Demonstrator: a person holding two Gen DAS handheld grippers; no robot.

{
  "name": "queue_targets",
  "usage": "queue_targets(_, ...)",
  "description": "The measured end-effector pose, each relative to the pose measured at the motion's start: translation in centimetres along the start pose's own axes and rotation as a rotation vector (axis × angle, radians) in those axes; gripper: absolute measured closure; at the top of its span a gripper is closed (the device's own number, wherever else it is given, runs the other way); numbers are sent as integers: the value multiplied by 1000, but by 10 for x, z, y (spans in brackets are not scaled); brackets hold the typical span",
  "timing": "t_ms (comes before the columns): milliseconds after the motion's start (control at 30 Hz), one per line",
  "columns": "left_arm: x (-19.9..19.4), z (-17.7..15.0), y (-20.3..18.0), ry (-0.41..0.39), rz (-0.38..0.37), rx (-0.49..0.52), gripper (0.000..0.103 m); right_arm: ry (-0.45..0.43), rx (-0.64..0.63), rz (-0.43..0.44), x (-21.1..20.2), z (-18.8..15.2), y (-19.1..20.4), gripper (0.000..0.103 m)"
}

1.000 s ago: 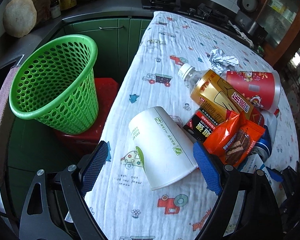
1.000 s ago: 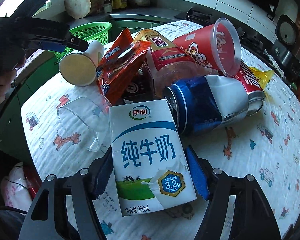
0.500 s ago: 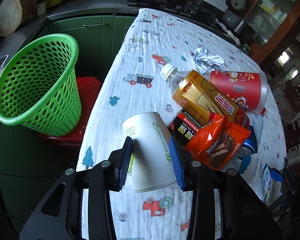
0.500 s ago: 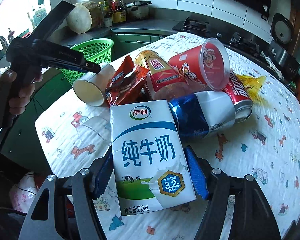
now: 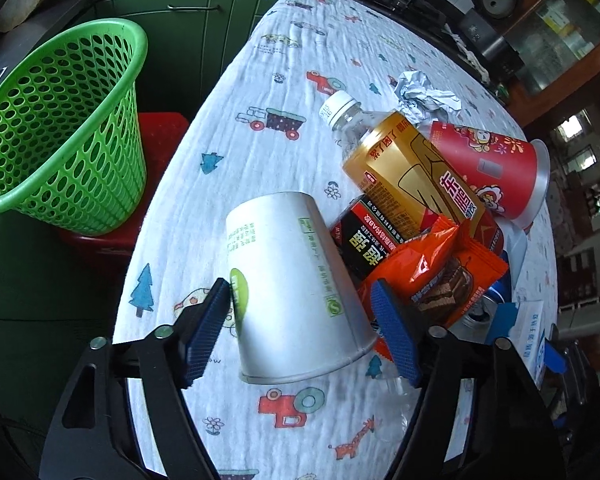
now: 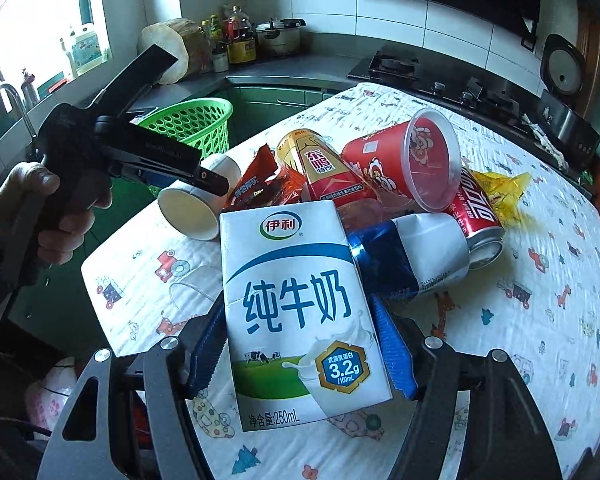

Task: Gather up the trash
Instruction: 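Carry both items to the green basket and release them inside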

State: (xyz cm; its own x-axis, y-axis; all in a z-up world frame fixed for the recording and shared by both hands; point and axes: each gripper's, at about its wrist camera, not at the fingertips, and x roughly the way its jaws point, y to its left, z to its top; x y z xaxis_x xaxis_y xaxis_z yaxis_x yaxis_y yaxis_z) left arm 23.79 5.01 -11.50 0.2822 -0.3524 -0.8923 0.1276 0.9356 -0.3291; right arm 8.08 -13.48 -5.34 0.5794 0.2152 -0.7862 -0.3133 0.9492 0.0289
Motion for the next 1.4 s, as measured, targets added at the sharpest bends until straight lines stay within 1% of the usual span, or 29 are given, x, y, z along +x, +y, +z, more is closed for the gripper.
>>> queue_targets(100, -3, 0, 2, -13, -19, -4, 39, -8, 2, 8, -1, 6, 0, 37)
queue_targets(200, -15, 0, 3, -42, -17, 8, 39, -19, 1, 31, -2, 16, 3, 37)
queue_targets(267, -29, 1, 5, -81, -13, 13, 39, -28, -6, 45, -3, 25, 6, 37)
queue_targets(400, -68, 10, 20, -179, 21, 15, 39, -49, -37, 79, 1, 49, 16, 37)
queue_targets(467, -86, 18, 33, -227, 49, 2, 39, -60, -56, 95, 4, 61, 24, 37)
queue_targets(533, -101, 29, 51, -269, 99, -16, 39, -67, -66, 117, 8, 75, 33, 37)
queue_targets(667, -113, 60, 93, -318, 208, -45, 39, -68, -83, 150, 21, 100, 50, 37)
queue_targets(733, -114, 74, 118, -325, 255, -69, 39, -65, -92, 159, 29, 112, 58, 37)
queue_targets(800, -110, 87, 141, -323, 283, -91, 39, -58, -94, 168, 36, 121, 64, 37)
queue_targets(900, -99, 104, 168, -306, 300, -118, 38, -48, -92, 181, 47, 135, 73, 37)
queue_targets(967, -91, 108, 181, -298, 328, -128, 37, -39, -87, 192, 55, 144, 77, 37)
queue_targets(1100, -76, 111, 203, -271, 326, -152, 37, -24, -91, 207, 70, 158, 88, 37)
queue_targets(1167, -72, 111, 212, -268, 332, -157, 38, -16, -96, 211, 78, 166, 96, 37)
queue_targets(1333, -70, 109, 226, -272, 311, -175, 38, -13, -119, 218, 97, 189, 119, 37)
queue_targets(1400, -74, 106, 231, -286, 298, -187, 33, -16, -128, 221, 104, 198, 127, 37)
